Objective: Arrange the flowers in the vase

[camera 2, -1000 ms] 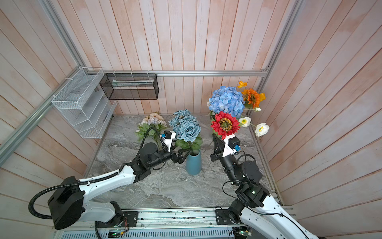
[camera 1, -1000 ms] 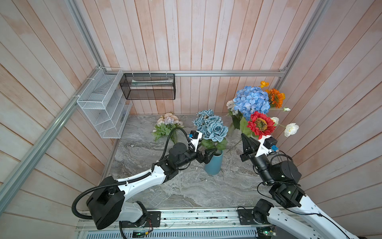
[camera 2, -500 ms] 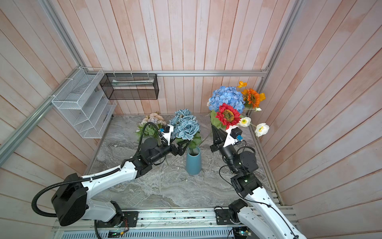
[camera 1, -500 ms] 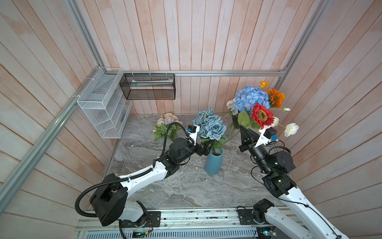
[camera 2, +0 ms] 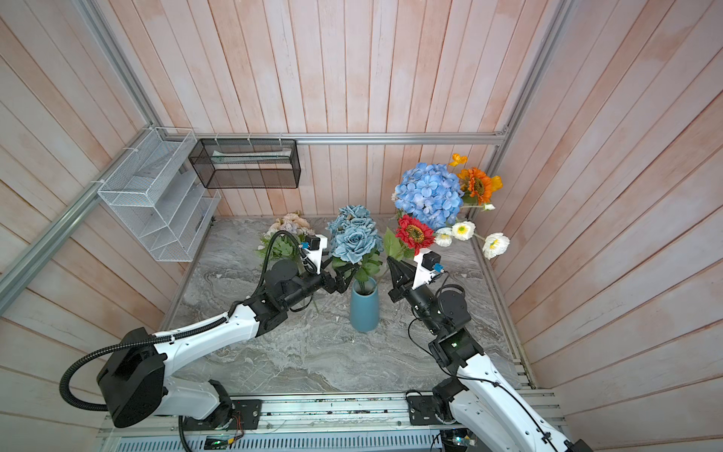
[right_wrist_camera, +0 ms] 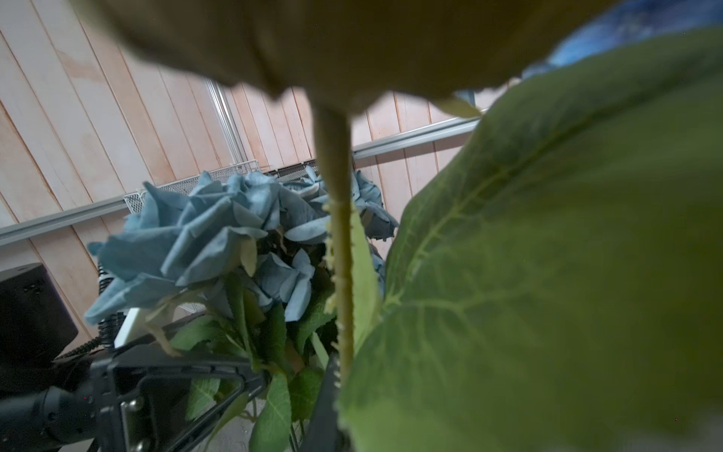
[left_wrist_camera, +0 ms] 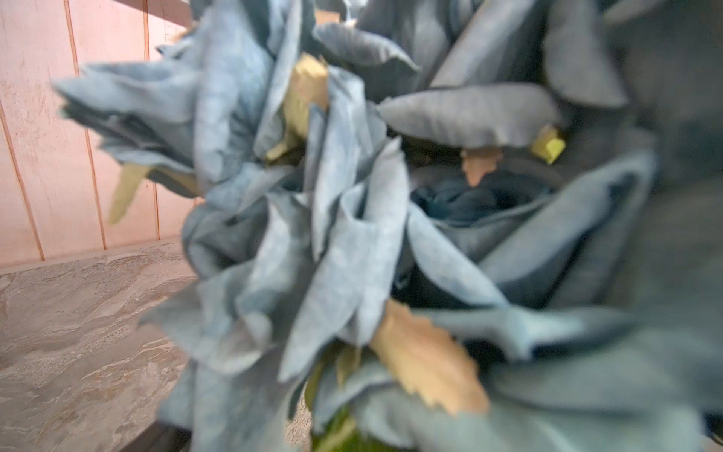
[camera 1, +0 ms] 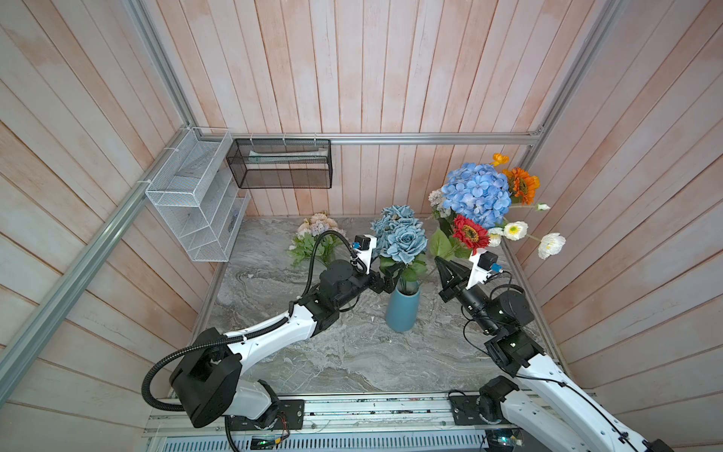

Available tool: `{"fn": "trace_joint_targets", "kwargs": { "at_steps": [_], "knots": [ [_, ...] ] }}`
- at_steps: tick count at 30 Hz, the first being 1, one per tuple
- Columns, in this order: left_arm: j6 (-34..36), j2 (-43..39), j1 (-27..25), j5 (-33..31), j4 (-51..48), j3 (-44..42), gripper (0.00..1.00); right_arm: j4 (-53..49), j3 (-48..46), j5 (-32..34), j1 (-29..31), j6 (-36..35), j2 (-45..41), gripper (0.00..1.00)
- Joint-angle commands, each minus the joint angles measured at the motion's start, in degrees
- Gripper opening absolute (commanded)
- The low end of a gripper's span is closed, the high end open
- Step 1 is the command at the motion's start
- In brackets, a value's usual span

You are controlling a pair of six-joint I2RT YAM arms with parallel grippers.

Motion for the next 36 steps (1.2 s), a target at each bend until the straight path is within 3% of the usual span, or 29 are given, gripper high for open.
{"fn": "trace_joint_targets", "kwargs": {
  "at_steps": [1, 16, 22, 27, 36],
  "knots": [
    [-0.3, -0.5, 0.5, -1.1, 0.5, -0.7, 1.0, 1.8, -0.2, -1.4, -0.2, 2.2, 1.4, 0.0],
    [-1.4, -2.2, 0.5, -1.1, 0.4, -2.7, 1.0, -1.7, -1.6, -2.9, 4.0, 2.7, 7.1, 0.0],
    [-1.5, -2.7, 0.5, -1.3, 0.4, -3.1, 1.0, -3.9, -2.5, -2.1, 5.0, 3.8, 6.9, 0.06],
    [-1.7, -2.8, 0.5, -1.3, 0.4, -3.2, 1.0, -6.4, -2.3, -1.3, 5.1, 3.5, 5.1, 0.16],
    [-1.7, -3.0, 0.5, -2.2, -0.2, -3.1, 1.0, -15.2, 0.9, -0.6, 5.0, 1.4, 1.8, 0.49]
  ]
}}
